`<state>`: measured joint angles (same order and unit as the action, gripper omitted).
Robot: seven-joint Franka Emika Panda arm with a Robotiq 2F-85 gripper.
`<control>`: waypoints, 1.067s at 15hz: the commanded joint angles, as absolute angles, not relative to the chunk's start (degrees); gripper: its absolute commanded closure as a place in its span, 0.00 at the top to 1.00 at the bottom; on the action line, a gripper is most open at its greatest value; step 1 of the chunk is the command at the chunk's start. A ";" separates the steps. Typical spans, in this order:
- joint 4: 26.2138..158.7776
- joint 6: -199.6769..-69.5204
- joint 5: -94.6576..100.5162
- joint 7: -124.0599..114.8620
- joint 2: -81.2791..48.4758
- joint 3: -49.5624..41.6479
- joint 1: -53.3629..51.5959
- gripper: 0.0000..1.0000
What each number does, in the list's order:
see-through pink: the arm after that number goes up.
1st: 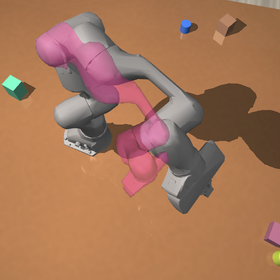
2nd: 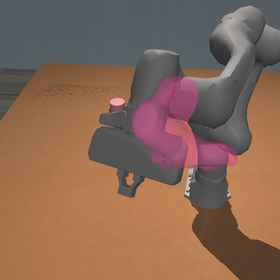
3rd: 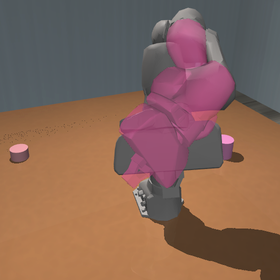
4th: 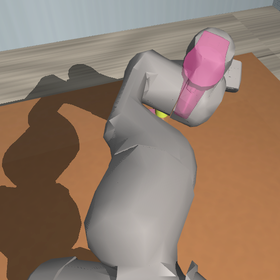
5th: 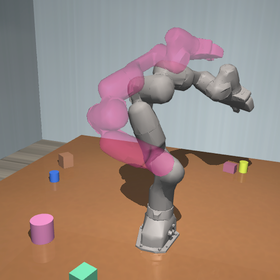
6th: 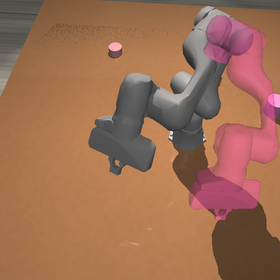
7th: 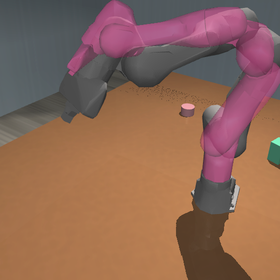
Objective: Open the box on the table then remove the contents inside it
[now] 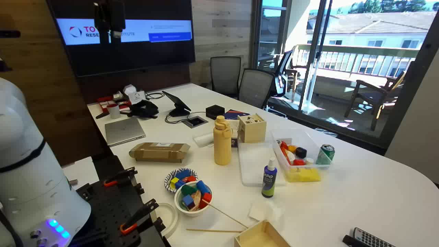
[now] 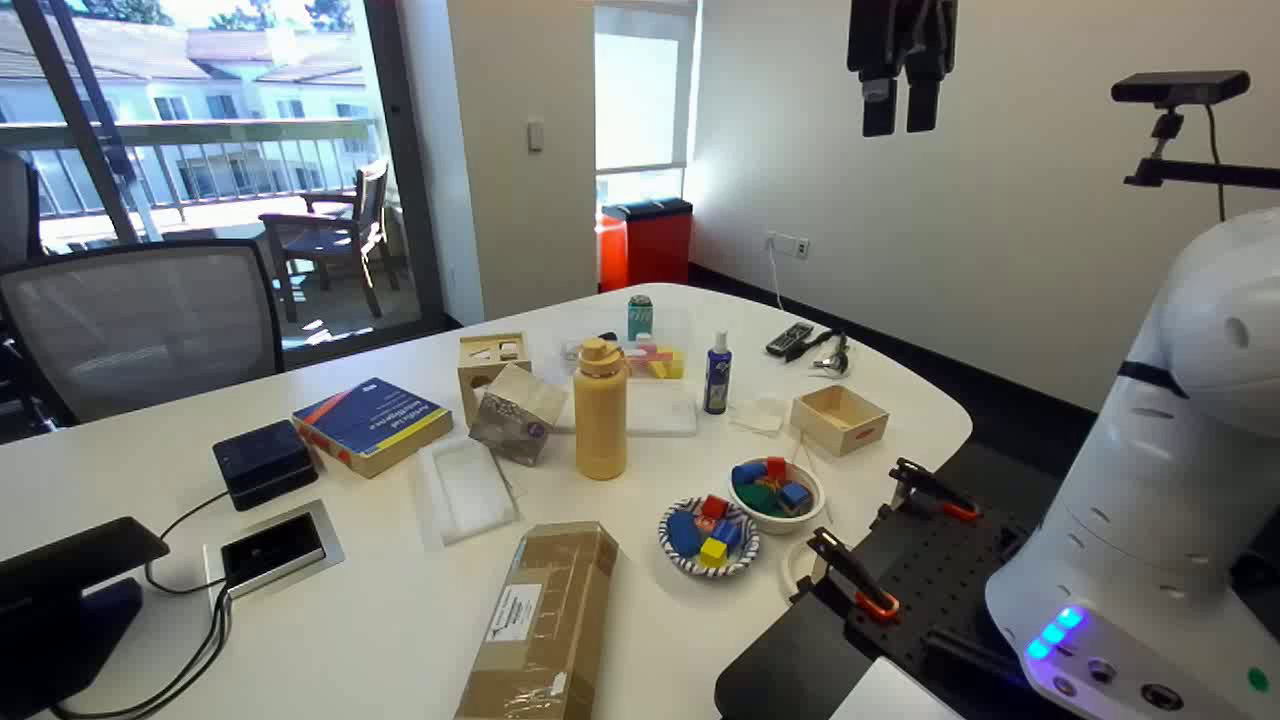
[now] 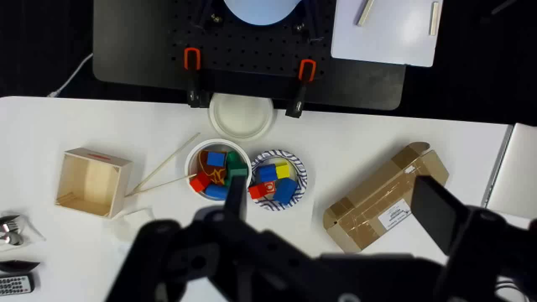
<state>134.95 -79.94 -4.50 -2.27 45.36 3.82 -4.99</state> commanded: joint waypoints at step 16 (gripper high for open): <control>159.85 -142.70 -34.10 -0.90 20.81 16.37 -11.35 1.00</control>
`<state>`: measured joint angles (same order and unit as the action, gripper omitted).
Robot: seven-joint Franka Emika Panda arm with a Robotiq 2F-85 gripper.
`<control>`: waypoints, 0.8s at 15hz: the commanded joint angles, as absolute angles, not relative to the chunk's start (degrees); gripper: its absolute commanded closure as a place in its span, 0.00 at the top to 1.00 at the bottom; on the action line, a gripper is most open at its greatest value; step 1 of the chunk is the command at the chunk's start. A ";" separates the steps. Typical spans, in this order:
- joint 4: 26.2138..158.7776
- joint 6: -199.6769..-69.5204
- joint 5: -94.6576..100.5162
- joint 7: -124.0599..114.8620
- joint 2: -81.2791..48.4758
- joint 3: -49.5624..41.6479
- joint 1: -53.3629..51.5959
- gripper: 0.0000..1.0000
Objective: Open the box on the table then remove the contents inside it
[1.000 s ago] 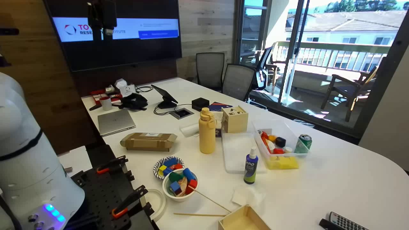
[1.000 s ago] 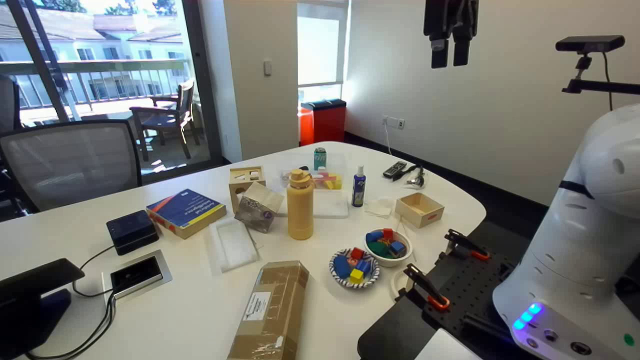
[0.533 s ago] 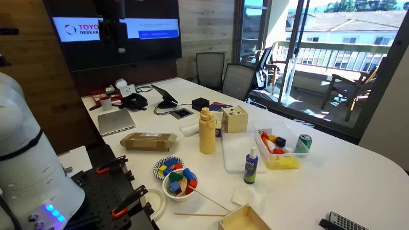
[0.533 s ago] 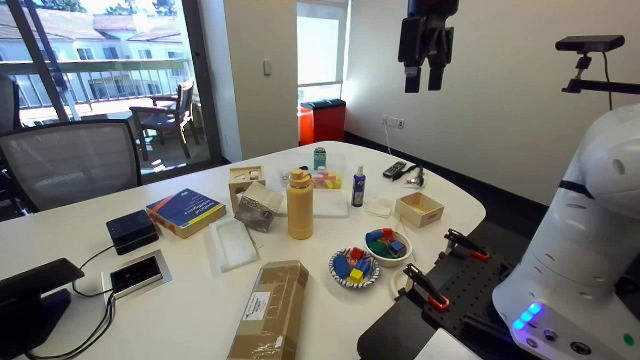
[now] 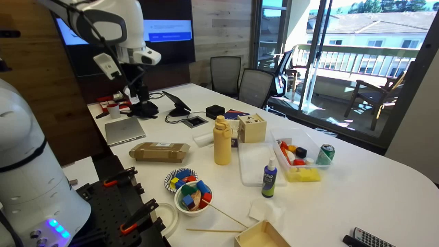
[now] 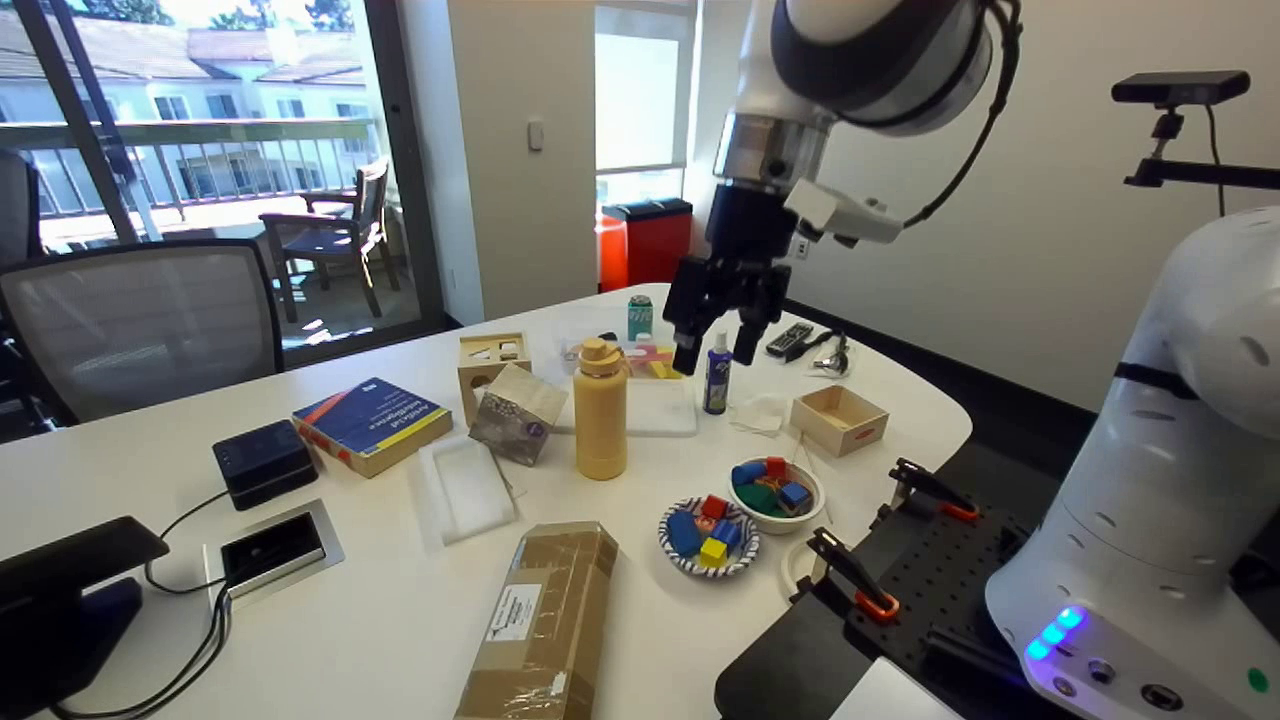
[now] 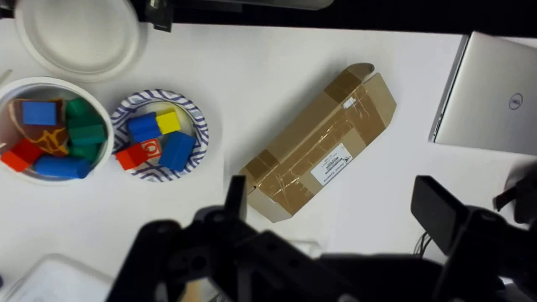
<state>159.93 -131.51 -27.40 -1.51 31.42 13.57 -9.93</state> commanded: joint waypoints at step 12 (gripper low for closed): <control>145.17 -167.60 -70.74 26.56 -21.99 20.70 -16.49 1.00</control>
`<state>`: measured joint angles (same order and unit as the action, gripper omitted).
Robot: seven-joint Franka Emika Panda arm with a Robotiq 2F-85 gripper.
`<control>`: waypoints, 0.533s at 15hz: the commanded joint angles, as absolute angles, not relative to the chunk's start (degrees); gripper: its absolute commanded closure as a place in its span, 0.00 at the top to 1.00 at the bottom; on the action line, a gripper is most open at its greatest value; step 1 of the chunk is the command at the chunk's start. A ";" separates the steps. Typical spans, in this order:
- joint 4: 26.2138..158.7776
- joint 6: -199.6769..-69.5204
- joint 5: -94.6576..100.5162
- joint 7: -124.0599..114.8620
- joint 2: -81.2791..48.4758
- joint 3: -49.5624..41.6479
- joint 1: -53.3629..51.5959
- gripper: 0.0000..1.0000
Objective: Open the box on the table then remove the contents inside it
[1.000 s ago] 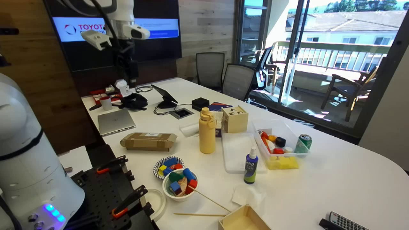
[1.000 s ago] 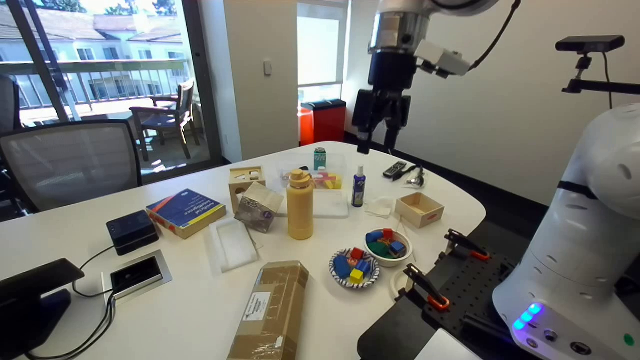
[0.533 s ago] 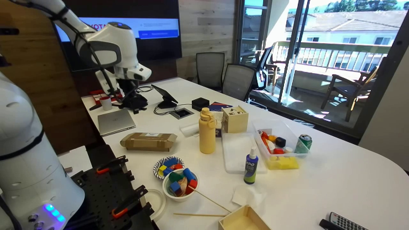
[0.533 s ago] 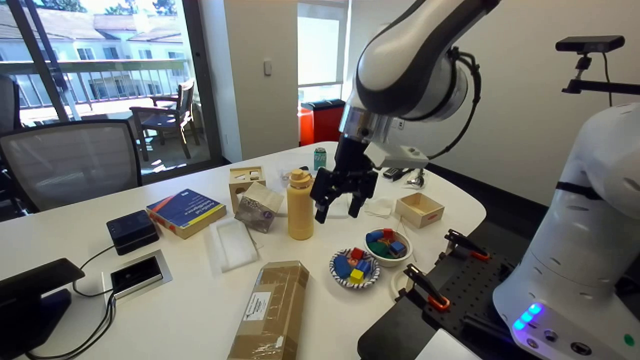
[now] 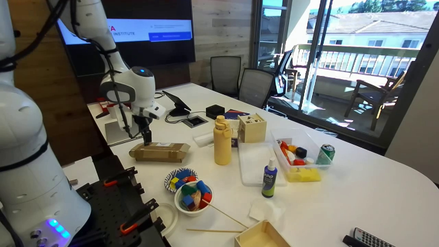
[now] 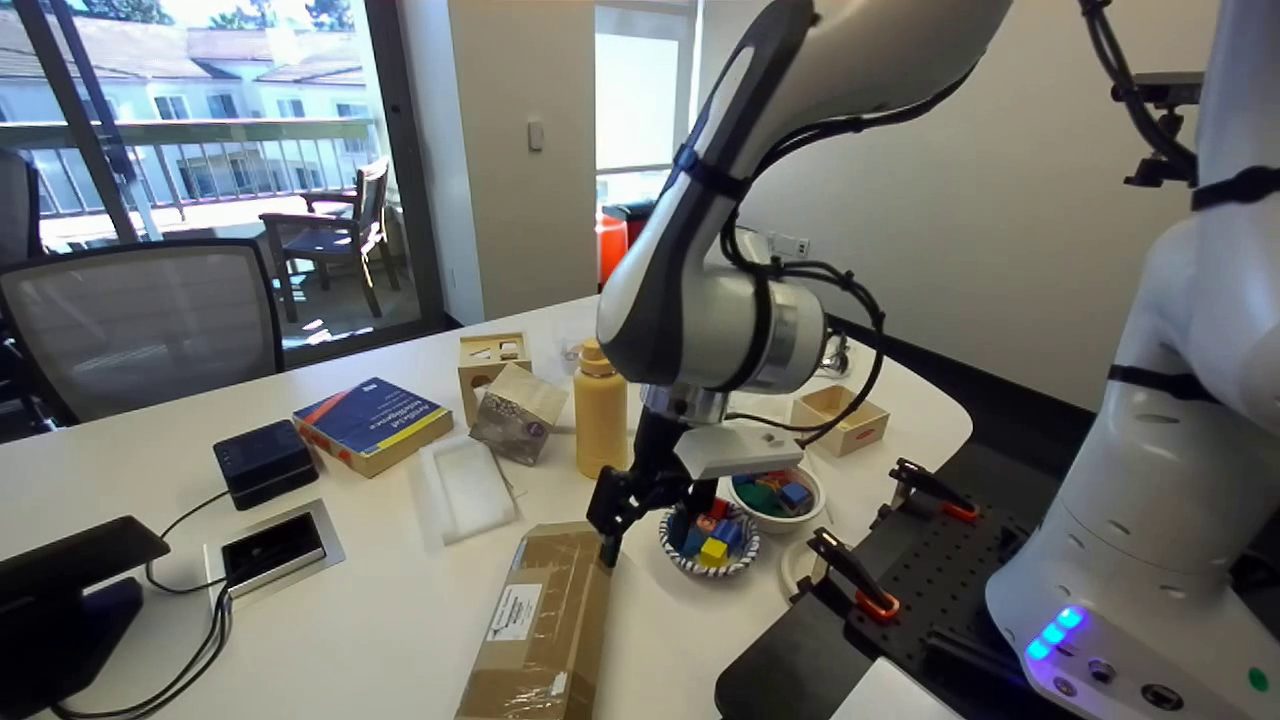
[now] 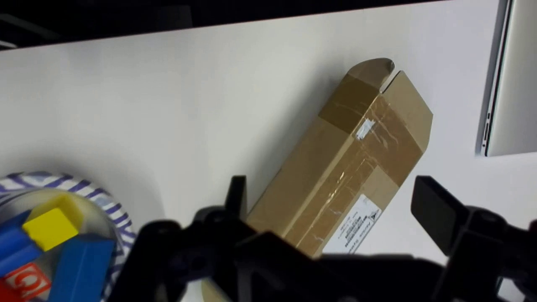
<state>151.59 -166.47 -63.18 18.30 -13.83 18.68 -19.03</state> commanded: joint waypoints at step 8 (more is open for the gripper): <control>136.79 -167.83 -87.05 47.91 -34.32 20.40 -12.42 1.00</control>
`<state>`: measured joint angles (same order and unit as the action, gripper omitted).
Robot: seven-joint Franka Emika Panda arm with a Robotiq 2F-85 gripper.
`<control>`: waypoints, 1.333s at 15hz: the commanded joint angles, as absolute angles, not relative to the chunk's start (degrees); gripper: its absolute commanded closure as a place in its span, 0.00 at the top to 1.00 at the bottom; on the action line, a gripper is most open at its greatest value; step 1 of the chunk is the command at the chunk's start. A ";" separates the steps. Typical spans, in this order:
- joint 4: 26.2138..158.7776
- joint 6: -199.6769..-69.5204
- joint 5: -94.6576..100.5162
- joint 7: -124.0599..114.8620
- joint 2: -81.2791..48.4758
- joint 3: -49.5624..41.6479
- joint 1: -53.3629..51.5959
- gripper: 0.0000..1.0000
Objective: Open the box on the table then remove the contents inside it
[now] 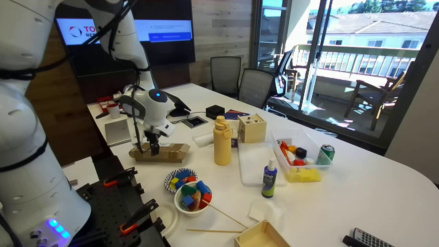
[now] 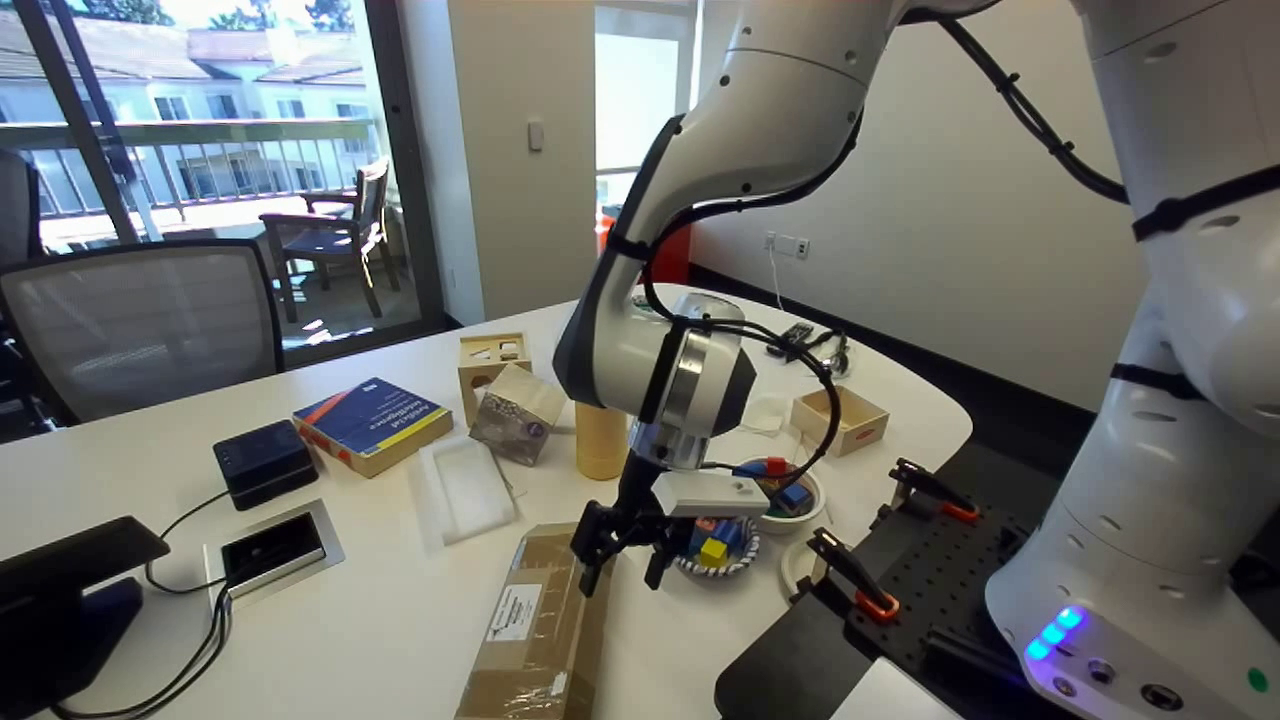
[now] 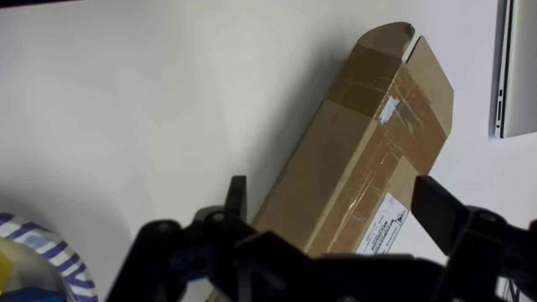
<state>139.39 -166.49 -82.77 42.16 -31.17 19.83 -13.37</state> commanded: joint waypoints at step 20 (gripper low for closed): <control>121.60 -166.23 -111.38 75.71 -46.69 19.72 -14.17 1.00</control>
